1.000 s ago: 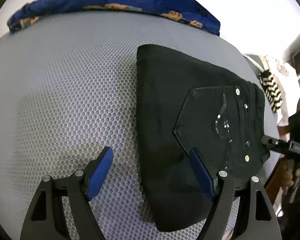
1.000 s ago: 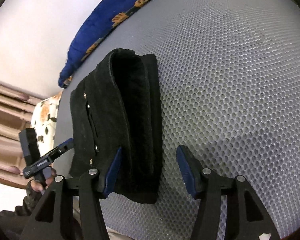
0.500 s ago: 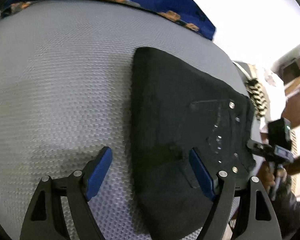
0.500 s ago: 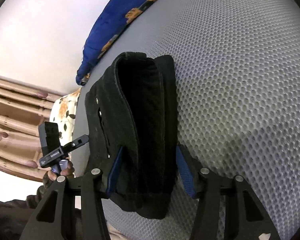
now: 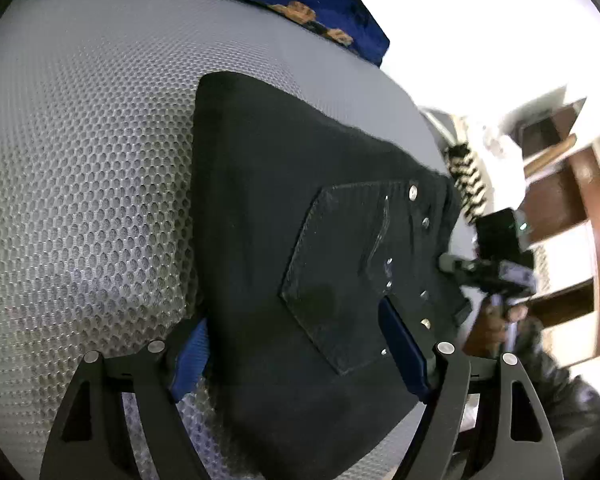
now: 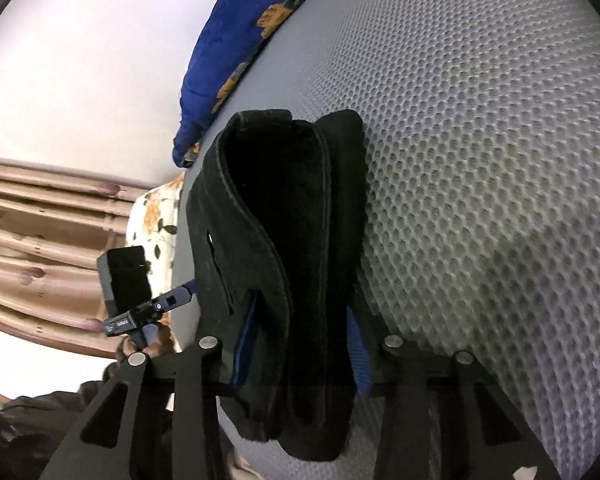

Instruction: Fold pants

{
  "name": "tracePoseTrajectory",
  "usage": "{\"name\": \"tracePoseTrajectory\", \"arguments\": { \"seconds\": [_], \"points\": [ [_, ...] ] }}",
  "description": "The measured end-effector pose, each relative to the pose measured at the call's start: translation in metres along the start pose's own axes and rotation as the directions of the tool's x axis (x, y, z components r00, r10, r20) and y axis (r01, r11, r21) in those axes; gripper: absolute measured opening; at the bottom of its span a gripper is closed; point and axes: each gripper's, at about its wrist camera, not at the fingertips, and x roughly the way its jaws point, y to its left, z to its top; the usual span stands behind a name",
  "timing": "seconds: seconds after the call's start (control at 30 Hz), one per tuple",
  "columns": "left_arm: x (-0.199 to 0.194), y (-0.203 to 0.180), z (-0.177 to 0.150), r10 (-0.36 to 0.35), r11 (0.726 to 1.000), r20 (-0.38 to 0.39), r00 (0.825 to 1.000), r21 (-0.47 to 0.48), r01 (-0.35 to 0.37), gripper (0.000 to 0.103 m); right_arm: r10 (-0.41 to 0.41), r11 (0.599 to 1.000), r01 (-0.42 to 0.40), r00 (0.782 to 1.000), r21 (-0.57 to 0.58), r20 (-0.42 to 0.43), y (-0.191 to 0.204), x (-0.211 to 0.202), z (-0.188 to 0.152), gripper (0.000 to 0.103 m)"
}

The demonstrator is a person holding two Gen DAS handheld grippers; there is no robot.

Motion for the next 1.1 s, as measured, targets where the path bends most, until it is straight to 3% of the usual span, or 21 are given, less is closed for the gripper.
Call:
{"name": "tracePoseTrajectory", "arguments": {
  "seconds": [0.07, 0.2, 0.33, 0.5, 0.6, 0.77, 1.1],
  "points": [
    [0.002, 0.0, 0.002, -0.002, 1.0, 0.014, 1.0, 0.0, 0.002, 0.077, -0.001, 1.0, 0.001, 1.0, -0.011, -0.002, 0.002, 0.004, 0.003, 0.036],
    [0.0, -0.012, -0.004, 0.095, 0.993, 0.06, 0.994, 0.06, -0.099, 0.068, -0.01, 1.0, 0.01, 1.0, -0.012, 0.025, 0.004, 0.007, 0.004, 0.032],
    [0.001, -0.022, -0.013, 0.23, 0.966, 0.089, 0.969, 0.099, -0.238, 0.047, -0.027, 1.0, 0.027, 0.998, 0.0, 0.05, 0.005, 0.008, 0.002, 0.031],
    [0.0, -0.029, -0.02, 0.315, 0.939, 0.106, 0.943, 0.11, -0.326, 0.042, -0.05, 0.998, 0.049, 0.996, 0.029, 0.068, 0.005, 0.006, -0.002, 0.031],
    [0.007, -0.039, -0.018, 0.369, 0.914, 0.119, 0.922, 0.135, -0.383, 0.039, -0.135, 0.991, 0.137, 0.986, -0.011, 0.094, 0.019, 0.007, -0.006, 0.031],
    [0.006, -0.049, -0.018, 0.418, 0.885, 0.129, 0.899, 0.163, -0.435, 0.028, -0.205, 0.978, 0.209, 0.97, -0.018, 0.133, 0.036, 0.007, -0.011, 0.029],
    [-0.009, -0.059, -0.027, 0.44, 0.87, 0.152, 0.885, 0.171, -0.462, 0.016, -0.259, 0.962, 0.269, 0.953, -0.042, 0.16, 0.083, 0.006, -0.029, 0.023]
  ]
}}
